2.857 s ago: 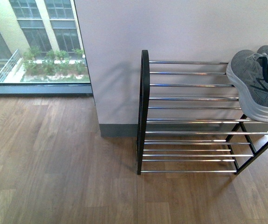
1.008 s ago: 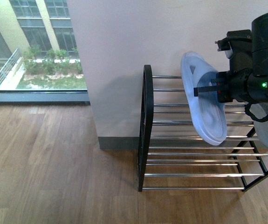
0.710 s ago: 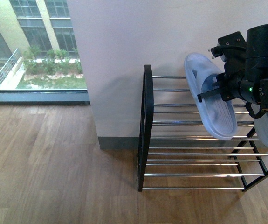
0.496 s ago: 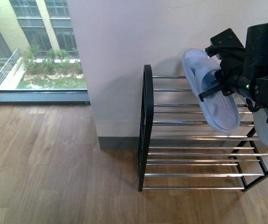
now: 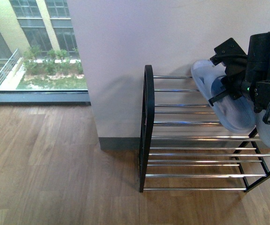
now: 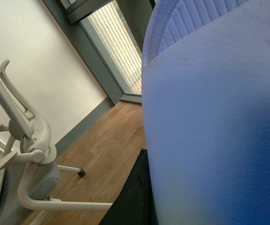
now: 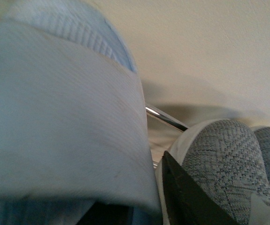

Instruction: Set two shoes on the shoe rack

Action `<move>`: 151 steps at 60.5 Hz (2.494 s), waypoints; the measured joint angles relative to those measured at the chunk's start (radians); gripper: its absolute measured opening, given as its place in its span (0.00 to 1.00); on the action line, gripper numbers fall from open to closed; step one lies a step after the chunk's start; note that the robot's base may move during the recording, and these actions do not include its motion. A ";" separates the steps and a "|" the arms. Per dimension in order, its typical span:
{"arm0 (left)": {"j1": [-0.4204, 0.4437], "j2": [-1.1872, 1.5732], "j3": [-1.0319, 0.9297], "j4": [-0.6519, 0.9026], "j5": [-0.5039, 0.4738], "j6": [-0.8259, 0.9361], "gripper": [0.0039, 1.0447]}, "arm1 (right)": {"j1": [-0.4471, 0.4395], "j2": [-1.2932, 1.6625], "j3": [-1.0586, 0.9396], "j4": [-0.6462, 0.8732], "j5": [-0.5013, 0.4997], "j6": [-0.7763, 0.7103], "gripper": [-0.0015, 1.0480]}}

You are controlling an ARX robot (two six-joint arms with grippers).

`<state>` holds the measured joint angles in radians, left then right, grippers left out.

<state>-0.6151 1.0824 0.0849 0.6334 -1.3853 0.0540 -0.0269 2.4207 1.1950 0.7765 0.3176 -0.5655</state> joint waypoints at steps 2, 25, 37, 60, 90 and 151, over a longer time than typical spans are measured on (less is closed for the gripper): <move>0.000 0.000 0.000 0.000 0.000 0.000 0.02 | 0.001 -0.010 -0.007 -0.001 -0.015 0.015 0.23; 0.000 0.000 0.000 0.000 0.000 0.000 0.02 | -0.038 -0.347 -0.182 -0.261 -0.185 0.139 0.75; 0.000 0.000 0.000 0.000 0.000 0.000 0.02 | -0.178 -0.668 -0.320 -0.348 -0.304 0.134 0.91; 0.000 0.000 0.000 0.000 0.000 0.000 0.02 | -0.260 -1.142 -0.672 -0.065 -0.592 0.499 0.67; 0.000 0.000 0.000 0.000 0.000 0.000 0.02 | -0.116 -1.418 -0.995 0.018 -0.455 0.555 0.02; 0.000 0.000 0.000 0.000 0.000 0.000 0.02 | 0.023 -1.924 -1.176 -0.285 -0.317 0.555 0.02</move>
<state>-0.6151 1.0824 0.0849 0.6334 -1.3857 0.0540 -0.0036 0.4969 0.0193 0.4915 0.0002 -0.0105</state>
